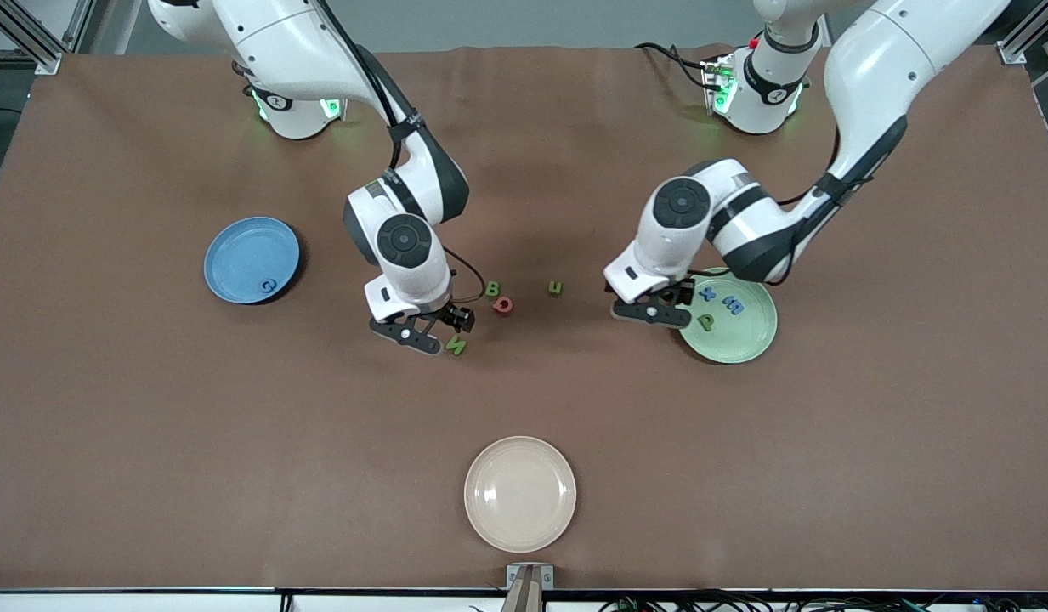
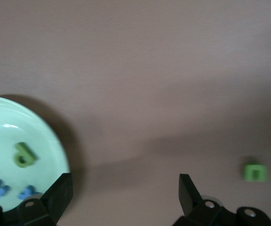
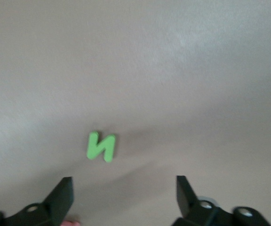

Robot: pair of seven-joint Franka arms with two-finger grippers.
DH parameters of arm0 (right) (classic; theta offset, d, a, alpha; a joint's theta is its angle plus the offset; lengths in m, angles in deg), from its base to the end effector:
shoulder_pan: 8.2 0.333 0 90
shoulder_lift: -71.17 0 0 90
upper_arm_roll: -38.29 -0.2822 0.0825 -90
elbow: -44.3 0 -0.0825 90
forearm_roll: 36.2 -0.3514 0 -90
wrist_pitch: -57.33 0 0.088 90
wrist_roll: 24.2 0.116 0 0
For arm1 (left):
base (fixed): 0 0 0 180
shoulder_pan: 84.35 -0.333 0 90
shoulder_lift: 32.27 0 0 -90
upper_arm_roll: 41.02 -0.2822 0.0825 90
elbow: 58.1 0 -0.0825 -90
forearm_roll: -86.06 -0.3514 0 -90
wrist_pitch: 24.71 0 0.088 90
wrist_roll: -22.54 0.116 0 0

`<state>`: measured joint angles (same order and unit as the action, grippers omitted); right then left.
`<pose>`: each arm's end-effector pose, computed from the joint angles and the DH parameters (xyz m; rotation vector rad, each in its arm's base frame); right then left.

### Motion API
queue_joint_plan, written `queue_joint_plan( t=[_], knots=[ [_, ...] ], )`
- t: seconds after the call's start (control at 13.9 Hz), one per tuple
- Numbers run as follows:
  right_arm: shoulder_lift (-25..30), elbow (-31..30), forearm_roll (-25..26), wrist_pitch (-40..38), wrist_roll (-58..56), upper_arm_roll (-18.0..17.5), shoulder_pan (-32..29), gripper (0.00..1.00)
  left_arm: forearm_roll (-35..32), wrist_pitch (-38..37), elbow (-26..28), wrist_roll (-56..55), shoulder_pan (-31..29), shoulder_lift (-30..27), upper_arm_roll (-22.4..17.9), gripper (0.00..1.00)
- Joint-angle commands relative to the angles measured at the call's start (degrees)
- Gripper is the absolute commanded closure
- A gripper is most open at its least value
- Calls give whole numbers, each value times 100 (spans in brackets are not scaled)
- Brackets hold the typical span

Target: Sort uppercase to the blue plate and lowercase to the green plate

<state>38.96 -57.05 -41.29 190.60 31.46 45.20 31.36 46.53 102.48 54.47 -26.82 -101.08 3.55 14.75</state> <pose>0.5178 0.3401 0.2312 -3.0640 0.6918 0.0003 0.4670 -0.3254 0.2527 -3.1040 0.2849 -0.0167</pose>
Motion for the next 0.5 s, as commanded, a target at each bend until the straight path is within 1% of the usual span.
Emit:
queue_joint_plan(
  t=[0.0,0.07,0.14,0.36,0.43],
  knots=[
    [-30,28,-597,452,130,-59,-46,0,112,-152,-515,-441,538,275,-66,1],
    [-91,28,-599,523,130,-59,-28,0,104,-125,-665,-626,722,433,-109,3],
    [-118,10,-573,602,112,-50,-10,0,104,-116,-823,-810,942,565,-205,7],
    [-285,19,-546,691,112,-41,7,0,121,-99,-1148,-1014,1837,619,-819,7],
    [-303,1,-537,682,121,-33,7,1,121,-81,-1202,-1075,2041,619,-987,8]
  ],
)
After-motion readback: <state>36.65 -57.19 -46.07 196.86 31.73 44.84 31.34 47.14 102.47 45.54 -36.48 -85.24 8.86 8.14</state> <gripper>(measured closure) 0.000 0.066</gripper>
